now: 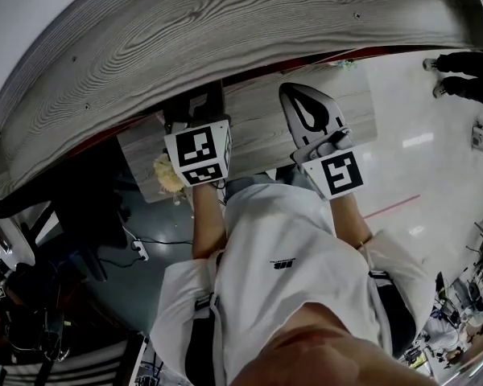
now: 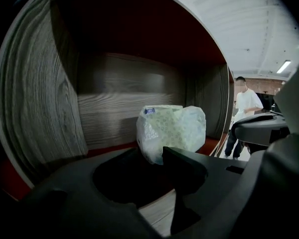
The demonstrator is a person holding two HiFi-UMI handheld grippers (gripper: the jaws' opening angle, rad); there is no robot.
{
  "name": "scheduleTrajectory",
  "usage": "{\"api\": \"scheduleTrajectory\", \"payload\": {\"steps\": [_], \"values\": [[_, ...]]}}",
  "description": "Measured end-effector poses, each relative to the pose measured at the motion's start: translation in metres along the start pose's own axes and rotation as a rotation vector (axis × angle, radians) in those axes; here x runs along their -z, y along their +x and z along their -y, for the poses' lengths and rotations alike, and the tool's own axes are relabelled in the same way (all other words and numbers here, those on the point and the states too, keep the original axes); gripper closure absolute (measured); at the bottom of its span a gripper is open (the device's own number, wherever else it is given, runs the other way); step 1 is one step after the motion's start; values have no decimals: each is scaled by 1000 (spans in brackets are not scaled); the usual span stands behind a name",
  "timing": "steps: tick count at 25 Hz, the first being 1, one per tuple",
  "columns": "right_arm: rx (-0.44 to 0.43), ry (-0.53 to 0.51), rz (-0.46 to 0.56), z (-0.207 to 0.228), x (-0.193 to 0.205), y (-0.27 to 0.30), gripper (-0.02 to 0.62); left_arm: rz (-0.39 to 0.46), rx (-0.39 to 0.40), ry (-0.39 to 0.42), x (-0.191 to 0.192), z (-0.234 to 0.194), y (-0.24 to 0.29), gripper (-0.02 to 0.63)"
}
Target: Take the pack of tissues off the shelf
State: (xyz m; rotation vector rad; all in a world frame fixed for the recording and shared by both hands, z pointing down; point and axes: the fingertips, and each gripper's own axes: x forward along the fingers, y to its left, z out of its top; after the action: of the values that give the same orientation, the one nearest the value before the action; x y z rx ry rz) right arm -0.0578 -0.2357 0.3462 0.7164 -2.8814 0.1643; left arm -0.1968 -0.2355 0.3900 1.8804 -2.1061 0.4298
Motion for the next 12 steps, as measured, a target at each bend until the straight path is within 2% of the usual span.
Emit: {"api": "scheduleTrajectory", "payload": {"steps": [8, 12], "values": [[-5, 10, 1, 0, 0, -1, 571, -76, 3, 43, 13, 9, 3, 439], [4, 12, -2, 2, 1, -3, 571, -82, 2, 37, 16, 12, 1, 488]]}}
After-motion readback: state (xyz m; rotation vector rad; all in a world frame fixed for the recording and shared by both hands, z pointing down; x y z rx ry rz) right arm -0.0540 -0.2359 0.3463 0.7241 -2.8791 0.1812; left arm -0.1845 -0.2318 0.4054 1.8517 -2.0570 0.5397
